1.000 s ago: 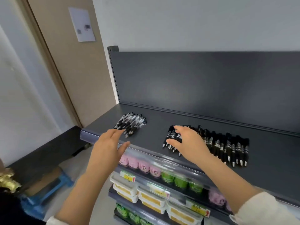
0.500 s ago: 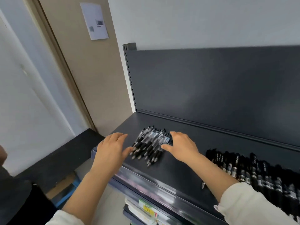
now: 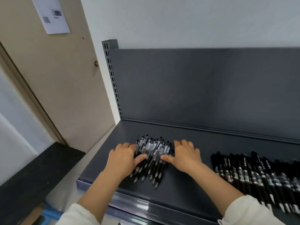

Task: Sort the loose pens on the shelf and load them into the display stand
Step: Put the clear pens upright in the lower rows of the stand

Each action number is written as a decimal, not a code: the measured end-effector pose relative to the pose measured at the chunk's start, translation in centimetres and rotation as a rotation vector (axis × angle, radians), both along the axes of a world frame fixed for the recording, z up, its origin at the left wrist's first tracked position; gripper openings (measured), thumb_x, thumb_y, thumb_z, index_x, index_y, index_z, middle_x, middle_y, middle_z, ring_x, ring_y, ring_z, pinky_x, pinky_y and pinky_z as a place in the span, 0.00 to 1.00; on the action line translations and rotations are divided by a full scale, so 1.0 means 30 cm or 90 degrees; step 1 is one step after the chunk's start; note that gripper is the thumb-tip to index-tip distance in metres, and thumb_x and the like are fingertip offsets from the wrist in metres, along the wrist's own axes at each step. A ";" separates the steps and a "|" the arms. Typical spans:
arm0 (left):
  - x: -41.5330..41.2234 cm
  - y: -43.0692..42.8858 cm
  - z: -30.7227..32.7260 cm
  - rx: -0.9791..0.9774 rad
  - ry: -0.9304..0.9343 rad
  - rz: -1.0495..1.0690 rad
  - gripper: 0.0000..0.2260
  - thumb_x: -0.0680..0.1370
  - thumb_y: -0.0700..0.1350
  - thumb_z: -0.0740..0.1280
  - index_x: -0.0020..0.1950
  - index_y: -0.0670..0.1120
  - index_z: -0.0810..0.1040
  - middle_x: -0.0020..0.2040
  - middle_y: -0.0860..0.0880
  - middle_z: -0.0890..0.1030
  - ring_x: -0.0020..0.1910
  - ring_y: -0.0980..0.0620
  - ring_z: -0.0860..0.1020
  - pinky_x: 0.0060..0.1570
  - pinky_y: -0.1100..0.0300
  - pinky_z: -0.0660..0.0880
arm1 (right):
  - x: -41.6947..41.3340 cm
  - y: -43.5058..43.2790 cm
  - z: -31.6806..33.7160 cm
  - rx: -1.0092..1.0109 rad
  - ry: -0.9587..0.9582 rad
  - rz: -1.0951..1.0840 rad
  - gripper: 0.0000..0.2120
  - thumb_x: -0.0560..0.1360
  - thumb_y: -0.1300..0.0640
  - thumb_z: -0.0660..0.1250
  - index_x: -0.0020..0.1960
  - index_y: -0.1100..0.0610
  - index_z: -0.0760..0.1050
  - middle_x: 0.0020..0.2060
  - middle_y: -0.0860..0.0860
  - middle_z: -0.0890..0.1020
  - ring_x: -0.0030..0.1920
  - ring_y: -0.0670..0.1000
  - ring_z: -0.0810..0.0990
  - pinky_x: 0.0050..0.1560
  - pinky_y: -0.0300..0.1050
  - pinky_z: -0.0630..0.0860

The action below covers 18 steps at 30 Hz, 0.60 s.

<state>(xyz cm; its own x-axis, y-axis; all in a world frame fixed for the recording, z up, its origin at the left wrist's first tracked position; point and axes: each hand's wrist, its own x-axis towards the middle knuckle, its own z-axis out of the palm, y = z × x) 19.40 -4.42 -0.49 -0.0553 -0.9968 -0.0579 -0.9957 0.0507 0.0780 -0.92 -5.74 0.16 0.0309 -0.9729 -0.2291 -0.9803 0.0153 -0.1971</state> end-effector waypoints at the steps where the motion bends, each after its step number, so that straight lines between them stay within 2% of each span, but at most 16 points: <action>1: -0.002 -0.014 0.002 0.041 0.024 0.000 0.32 0.75 0.68 0.54 0.71 0.47 0.66 0.67 0.47 0.71 0.66 0.45 0.68 0.61 0.48 0.70 | 0.009 0.004 0.002 0.001 -0.003 -0.029 0.42 0.70 0.29 0.58 0.74 0.56 0.56 0.70 0.55 0.63 0.71 0.58 0.60 0.66 0.54 0.64; 6: -0.016 -0.055 0.015 0.149 0.088 -0.015 0.34 0.75 0.65 0.59 0.72 0.42 0.63 0.68 0.42 0.66 0.67 0.43 0.66 0.63 0.52 0.69 | 0.052 0.030 -0.006 0.032 -0.067 -0.158 0.44 0.69 0.28 0.60 0.72 0.59 0.58 0.68 0.56 0.64 0.68 0.57 0.64 0.63 0.51 0.69; 11: -0.039 -0.079 0.034 0.229 0.096 -0.036 0.34 0.77 0.59 0.62 0.75 0.41 0.55 0.73 0.40 0.59 0.68 0.42 0.67 0.63 0.54 0.69 | 0.108 0.057 -0.003 0.053 -0.086 -0.185 0.42 0.70 0.32 0.63 0.71 0.59 0.59 0.66 0.56 0.65 0.65 0.56 0.69 0.57 0.49 0.72; 15: -0.052 -0.082 0.041 0.254 0.073 -0.033 0.31 0.78 0.56 0.62 0.73 0.39 0.58 0.70 0.39 0.62 0.64 0.42 0.69 0.59 0.54 0.71 | 0.134 0.064 0.001 0.053 -0.111 -0.203 0.37 0.71 0.37 0.65 0.70 0.58 0.59 0.65 0.55 0.66 0.63 0.56 0.71 0.55 0.49 0.72; 18: -0.049 -0.076 0.033 0.271 0.113 -0.037 0.28 0.78 0.54 0.63 0.71 0.38 0.60 0.67 0.41 0.67 0.62 0.44 0.72 0.54 0.57 0.71 | 0.150 0.069 -0.001 0.043 -0.126 -0.221 0.36 0.71 0.40 0.67 0.70 0.57 0.59 0.65 0.54 0.66 0.62 0.56 0.72 0.53 0.48 0.71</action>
<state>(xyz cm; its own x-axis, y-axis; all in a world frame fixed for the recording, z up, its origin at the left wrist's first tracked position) 17.93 -6.68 0.50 -0.1556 -0.8817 -0.4454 -0.9616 0.0321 0.2726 3.58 -3.67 0.15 -0.2468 -0.9161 -0.3161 -0.8579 0.3582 -0.3684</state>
